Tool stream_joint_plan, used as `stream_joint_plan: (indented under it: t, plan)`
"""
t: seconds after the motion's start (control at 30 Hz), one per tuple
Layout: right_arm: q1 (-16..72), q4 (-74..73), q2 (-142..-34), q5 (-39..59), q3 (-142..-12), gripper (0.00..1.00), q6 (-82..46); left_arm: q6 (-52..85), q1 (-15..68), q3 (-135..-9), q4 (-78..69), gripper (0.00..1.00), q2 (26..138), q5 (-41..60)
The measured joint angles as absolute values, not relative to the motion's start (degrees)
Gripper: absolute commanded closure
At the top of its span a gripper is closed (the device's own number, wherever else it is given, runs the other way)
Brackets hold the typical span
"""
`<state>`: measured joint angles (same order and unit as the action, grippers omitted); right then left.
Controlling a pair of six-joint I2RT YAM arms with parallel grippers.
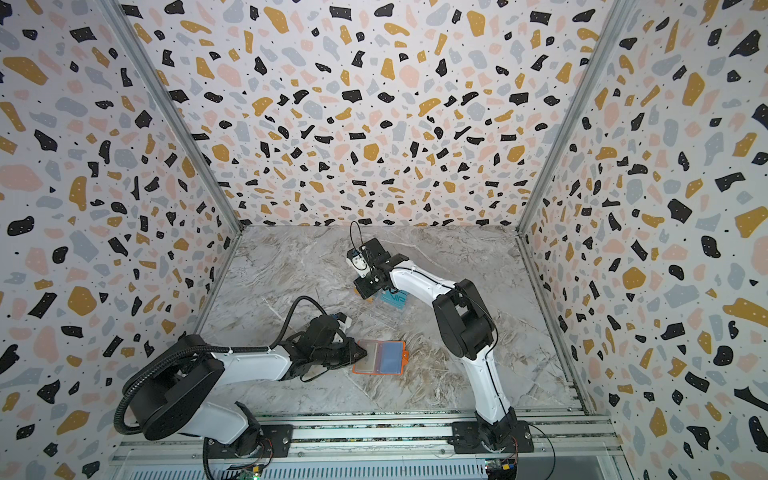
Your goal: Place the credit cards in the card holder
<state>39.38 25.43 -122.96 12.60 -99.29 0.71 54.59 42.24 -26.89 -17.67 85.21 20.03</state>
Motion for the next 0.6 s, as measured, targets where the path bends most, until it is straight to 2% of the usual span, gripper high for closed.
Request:
stream_joint_plan:
  t: [0.3, 0.5, 0.6]
  plan:
    - [39.38, 24.56, -117.30, 12.40, -97.95, 1.00, 0.69, 54.50, 42.24, -27.05, -17.37, 0.83, 85.21, 19.94]
    - [38.94, 20.40, -106.54, 13.93, -91.85, 1.00, -2.28, 54.02, 42.28, -27.22, -16.53, 0.83, 84.95, 19.35]
    - [37.93, 16.12, -99.59, 16.60, -84.01, 1.00, -6.57, 53.95, 42.30, -27.22, -15.79, 0.83, 84.51, 18.96]
